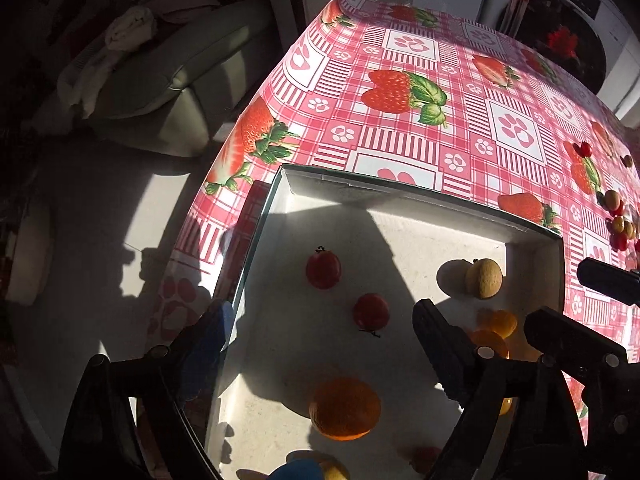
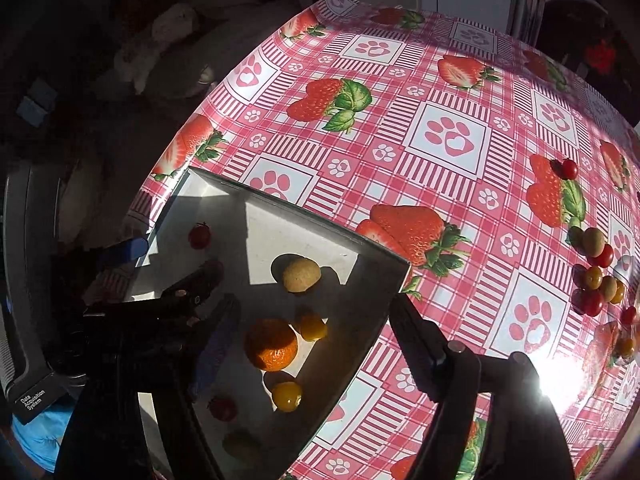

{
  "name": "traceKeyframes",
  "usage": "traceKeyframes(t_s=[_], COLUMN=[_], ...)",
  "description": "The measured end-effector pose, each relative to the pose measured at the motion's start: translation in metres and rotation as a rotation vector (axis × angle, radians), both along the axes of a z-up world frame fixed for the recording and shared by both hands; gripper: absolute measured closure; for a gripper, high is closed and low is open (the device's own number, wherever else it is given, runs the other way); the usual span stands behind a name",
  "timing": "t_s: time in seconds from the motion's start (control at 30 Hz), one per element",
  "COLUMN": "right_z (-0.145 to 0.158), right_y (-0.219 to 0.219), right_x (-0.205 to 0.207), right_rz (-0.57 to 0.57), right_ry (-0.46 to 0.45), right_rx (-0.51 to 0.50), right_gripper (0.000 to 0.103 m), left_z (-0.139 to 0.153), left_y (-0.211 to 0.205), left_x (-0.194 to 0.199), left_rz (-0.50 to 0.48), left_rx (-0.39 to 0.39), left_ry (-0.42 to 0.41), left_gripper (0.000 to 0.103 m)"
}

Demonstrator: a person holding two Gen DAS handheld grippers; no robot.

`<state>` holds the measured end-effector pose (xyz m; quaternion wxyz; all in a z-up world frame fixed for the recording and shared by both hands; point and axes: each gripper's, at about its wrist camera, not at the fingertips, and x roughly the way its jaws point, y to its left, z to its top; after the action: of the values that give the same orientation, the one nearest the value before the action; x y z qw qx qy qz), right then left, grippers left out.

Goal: Organize fruits

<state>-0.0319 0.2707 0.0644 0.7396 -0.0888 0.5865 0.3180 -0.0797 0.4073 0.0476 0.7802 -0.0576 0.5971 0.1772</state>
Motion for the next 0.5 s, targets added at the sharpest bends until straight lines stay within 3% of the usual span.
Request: traceKeyframes(t_s=[0.13, 0.37, 0.5], right_z=[0.008, 0.009, 0.005], right_y=[-0.009, -0.012, -0.013], right_x=[-0.002, -0.024, -0.041], right_rz=[-0.03, -0.021, 0.002], right_ry=[0.049, 0.092, 0.099], right_rx=[0.023, -0.035, -0.061], right_gripper=[0.02, 0.018, 0.018], left_z=[0.006, 0.018, 0.02], left_y=[-0.008, -0.031, -0.039], left_x=[-0.014, -0.043, -0.056], left_rz=[-0.007, -0.03, -0.014], left_rx=[-0.011, -0.02, -0.021], left_ry=[0.018, 0.029, 0.079], left_gripper=[0.001, 0.001, 0.001])
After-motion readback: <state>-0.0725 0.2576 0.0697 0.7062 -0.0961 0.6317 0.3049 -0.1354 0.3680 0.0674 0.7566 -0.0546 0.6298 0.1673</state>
